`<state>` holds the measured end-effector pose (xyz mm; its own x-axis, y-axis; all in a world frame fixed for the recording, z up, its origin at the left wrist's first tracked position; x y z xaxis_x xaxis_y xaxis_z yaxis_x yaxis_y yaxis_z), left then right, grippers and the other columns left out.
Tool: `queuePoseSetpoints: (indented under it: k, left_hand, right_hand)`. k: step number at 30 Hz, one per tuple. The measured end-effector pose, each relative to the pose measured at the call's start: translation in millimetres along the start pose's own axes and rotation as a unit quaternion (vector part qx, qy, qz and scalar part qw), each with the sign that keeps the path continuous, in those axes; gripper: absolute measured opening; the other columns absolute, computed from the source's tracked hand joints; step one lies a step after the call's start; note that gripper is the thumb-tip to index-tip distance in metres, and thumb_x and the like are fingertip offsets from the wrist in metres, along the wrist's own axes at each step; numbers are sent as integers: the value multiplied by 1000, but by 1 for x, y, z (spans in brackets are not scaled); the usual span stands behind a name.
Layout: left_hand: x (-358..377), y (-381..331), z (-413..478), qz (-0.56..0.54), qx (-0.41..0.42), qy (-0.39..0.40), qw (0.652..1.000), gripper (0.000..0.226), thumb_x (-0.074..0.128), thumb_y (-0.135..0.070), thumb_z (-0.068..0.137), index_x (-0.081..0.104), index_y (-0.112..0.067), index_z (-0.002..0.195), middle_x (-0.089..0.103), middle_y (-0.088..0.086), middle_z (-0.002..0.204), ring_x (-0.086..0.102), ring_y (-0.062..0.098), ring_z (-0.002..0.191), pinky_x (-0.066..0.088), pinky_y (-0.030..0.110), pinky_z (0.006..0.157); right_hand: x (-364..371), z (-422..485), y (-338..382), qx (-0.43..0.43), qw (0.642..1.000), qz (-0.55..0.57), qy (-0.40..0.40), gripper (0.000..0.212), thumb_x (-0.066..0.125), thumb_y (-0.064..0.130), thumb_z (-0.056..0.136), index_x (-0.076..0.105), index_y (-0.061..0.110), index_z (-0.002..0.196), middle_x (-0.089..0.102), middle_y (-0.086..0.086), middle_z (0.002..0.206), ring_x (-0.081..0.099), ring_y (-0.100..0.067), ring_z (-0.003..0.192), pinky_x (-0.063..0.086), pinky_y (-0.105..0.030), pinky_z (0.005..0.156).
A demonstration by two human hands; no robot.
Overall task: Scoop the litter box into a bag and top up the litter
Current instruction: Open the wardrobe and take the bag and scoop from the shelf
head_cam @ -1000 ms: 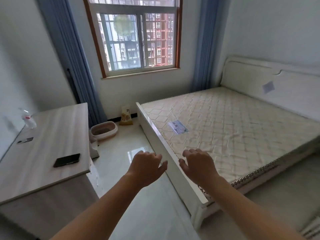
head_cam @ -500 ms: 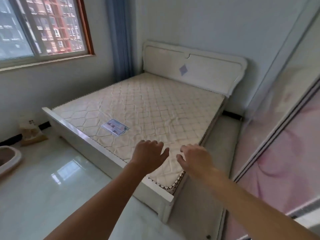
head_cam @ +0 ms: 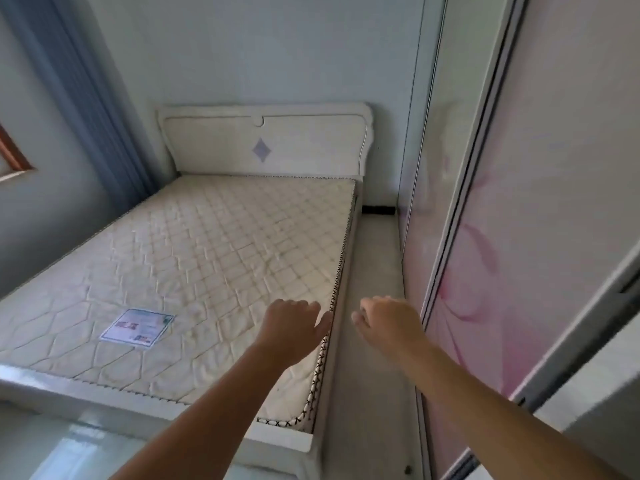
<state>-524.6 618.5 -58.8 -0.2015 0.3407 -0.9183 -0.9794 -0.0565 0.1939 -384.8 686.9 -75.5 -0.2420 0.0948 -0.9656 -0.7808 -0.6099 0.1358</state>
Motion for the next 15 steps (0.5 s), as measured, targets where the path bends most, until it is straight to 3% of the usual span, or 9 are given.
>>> queuePoseSetpoints:
  k: [4,8,15]
  left_hand:
    - [7,9,23,-4,4,-45,999,46,36,-47,95,58,-21,64,57,-3,51,58,19,46,46,29,56]
    - [16,20,35,-20,1,-68,997,41,41,-42,95,57,-20,65,53,-5,51,55,16,46,47,29,55]
    - [54,37,67,-27,-4,-65,998,40,42,-44,95,61,-22,68,55,-7,54,57,14,50,48,29,56]
  right_hand:
    - [15,30,-3,-18,999,28,-12,33,37,42,99,58,19,89,65,-2,91,60,-26,88,38,-35,72]
    - [28,54,-2,-48,997,39,-36,48,23,48,93,61,20,91,65,2,87,60,-23,84,41,-36,73]
    - [56,95,-15,-45,998,19,-34,42,30,48,94,64,23,92,66,5,87,60,-20,84,44,-33,69]
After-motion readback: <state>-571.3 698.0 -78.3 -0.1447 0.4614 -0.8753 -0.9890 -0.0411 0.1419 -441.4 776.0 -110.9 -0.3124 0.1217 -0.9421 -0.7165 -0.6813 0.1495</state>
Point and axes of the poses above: each hand's wrist, its own z-axis towards the middle knuckle, its own x-axis out of the palm, y = z × x, the point moved 7 cm from there along z, towards the middle knuckle
